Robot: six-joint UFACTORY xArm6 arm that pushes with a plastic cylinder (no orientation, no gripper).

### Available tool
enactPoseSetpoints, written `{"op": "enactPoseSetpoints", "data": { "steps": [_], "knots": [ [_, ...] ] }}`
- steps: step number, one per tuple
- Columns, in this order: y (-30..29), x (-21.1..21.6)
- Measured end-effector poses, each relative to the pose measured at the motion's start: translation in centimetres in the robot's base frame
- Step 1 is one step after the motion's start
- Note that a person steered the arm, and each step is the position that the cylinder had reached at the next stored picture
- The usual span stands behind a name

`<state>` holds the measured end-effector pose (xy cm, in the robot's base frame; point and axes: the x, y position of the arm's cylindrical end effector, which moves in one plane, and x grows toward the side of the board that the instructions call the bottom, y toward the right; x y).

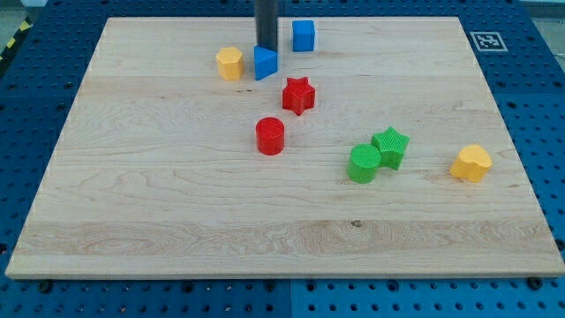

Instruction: Push yellow hexagon towards bottom center

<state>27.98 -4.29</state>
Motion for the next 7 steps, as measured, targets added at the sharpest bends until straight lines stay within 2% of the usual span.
{"op": "enactPoseSetpoints", "data": {
  "steps": [1,2,4,7],
  "knots": [
    [-4.2,0.0],
    [-5.9,1.1],
    [-5.9,4.8],
    [-5.9,13.7]
  ]
}}
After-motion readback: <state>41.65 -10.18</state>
